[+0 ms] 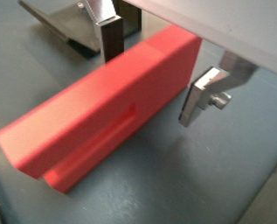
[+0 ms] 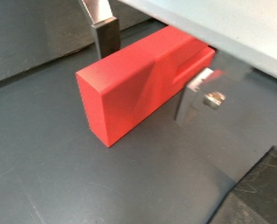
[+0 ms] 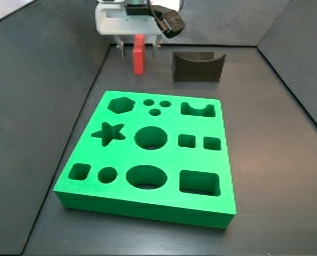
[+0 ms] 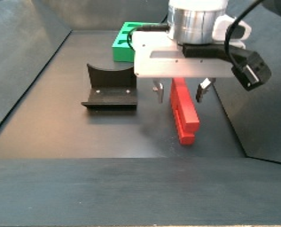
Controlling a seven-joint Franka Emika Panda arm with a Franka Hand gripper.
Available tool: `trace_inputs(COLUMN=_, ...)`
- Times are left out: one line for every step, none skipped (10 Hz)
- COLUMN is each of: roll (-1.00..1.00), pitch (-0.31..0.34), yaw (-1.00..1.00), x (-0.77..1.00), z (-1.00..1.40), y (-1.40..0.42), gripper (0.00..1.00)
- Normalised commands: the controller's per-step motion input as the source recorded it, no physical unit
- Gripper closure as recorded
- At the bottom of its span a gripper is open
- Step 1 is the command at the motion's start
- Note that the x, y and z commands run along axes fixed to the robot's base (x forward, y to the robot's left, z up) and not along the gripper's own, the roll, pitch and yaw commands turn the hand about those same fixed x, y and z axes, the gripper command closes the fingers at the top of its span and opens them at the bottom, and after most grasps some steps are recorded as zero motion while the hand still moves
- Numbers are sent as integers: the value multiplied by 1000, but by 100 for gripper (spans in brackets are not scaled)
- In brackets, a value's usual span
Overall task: Pick up the double-square object. Move up. Rotate the double-square object. Place the double-square object on the fixture. Regrasp the double-square object. Move to above the board. Insert the double-square object.
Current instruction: Rotate the double-square object.
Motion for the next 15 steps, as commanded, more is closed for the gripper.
trace_inputs(roll=-3, pitch=22, yaw=-1, x=-17, z=1000, y=-2, gripper=0)
trace_inputs(roll=-3, pitch=36, yaw=-3, x=-24, z=1000, y=-2, gripper=0)
trace_inputs(roll=3, pitch=53, yaw=-8, x=-23, z=1000, y=3, gripper=0)
trace_inputs(roll=8, pitch=59, yaw=-13, x=-23, z=1000, y=5, gripper=0)
trace_inputs(roll=17, pitch=58, yaw=-19, x=-25, z=891, y=8, gripper=0)
trace_inputs(roll=21, pitch=56, yaw=-21, x=-28, z=776, y=7, gripper=0)
trace_inputs(roll=30, pitch=53, yaw=-26, x=-30, z=551, y=7, gripper=0)
trace_inputs(roll=35, pitch=54, yaw=-28, x=-30, z=384, y=7, gripper=0)
trace_inputs(roll=0, pitch=0, yaw=1000, x=0, z=0, y=0, gripper=0)
trace_inputs(roll=1, pitch=-1, yaw=1000, x=26, z=-161, y=-7, gripper=0)
trace_inputs(roll=1, pitch=-1, yaw=1000, x=44, z=-141, y=-5, gripper=0)
trace_inputs(roll=1, pitch=-3, yaw=1000, x=42, z=-74, y=0, gripper=0)
trace_inputs(roll=1, pitch=-3, yaw=1000, x=37, z=-45, y=-2, gripper=0)
trace_inputs(roll=1, pitch=-4, yaw=1000, x=28, z=-33, y=-3, gripper=0)
trace_inputs(roll=1, pitch=-4, yaw=1000, x=28, z=-32, y=-3, gripper=0)
